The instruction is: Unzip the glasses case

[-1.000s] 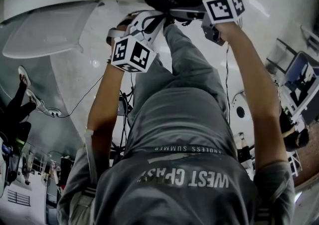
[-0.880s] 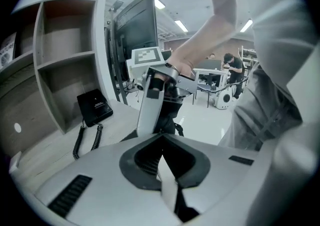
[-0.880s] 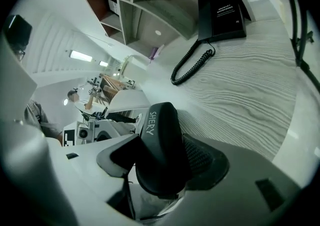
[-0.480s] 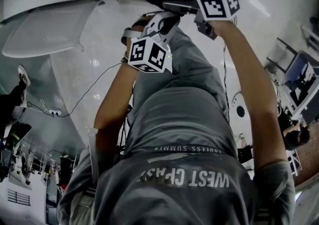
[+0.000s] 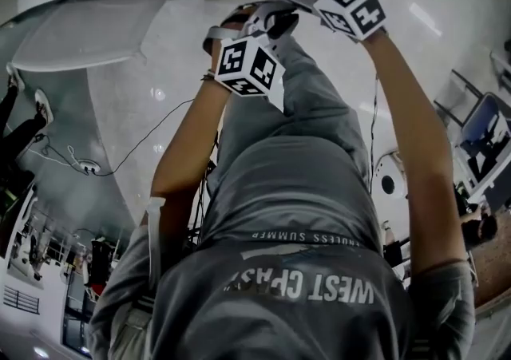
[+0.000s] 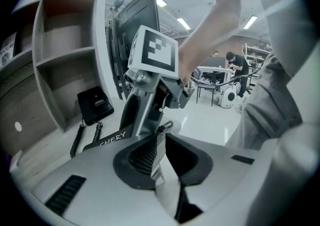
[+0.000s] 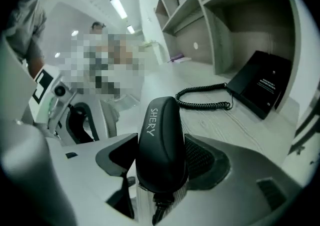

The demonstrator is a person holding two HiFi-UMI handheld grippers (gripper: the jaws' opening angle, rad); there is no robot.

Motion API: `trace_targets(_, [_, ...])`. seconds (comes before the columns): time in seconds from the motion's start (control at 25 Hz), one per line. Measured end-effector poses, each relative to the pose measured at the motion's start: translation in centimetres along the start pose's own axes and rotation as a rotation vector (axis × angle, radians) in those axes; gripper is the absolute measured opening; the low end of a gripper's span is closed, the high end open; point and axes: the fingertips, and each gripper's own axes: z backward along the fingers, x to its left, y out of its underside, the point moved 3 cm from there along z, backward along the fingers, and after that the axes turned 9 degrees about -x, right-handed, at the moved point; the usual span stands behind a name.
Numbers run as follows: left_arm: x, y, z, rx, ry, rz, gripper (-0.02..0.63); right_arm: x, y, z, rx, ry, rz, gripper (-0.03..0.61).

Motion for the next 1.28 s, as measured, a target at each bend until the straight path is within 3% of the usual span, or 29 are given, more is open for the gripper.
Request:
trace_targets(0.2, [2.0, 1.1, 3.6, 0.012, 0.029, -0.039, 0.057, 0.2, -0.5, -1.4, 0.066, 0.064, 0.202, 0.305])
trace_targets(0.36, [3.7, 0.2, 6.9, 0.021, -0.024, -0.039, 0.057, 0.1, -0.5, -0.7, 0.124, 0.105, 0.318, 0.323])
trace_targets(0.52, [5.4, -1.3, 9.6, -0.011, -0.118, -0.001, 0.057, -0.2, 0.0, 0.5, 0.136, 0.123, 0.322, 0.359])
trace_targets(0.68, [5.9, -4.3, 12.4, -0.069, -0.212, 0.024, 0.057, 0.0, -0.6, 3.7, 0.098, 0.198, 0.319, 0.362])
trace_targets(0.84, [5.9, -9.8, 15.9, -0.157, -0.298, 0.026, 0.057, 1.2, -4.1, 9.5, -0.017, 0.322, 0.336, 0.309])
trace_targets(0.92, [6.2, -11.5, 17.5, -0.199, -0.337, 0.029, 0.055, 1.9, -6.6, 12.2, -0.105, 0.412, 0.34, 0.21])
trace_targets(0.96, [6.2, -12.3, 18.4, -0.219, -0.357, 0.03, 0.055, 2.6, -7.9, 13.6, -0.154, 0.458, 0.334, 0.112])
trace_targets(1.04, [5.9, -14.1, 20.5, -0.261, -0.399, 0.034, 0.05, 4.9, -10.3, 16.4, -0.253, 0.517, 0.302, 0.034])
trace_targets(1.16, [5.4, -17.1, 24.0, -0.352, -0.447, 0.031, 0.044, 9.6, -14.3, 20.1, -0.404, 0.505, 0.22, 0.008])
trace_targets(1.28, [4.6, -19.8, 27.5, -0.435, -0.48, 0.046, 0.043, 15.3, -17.6, 22.8, -0.513, 0.419, 0.157, 0.008])
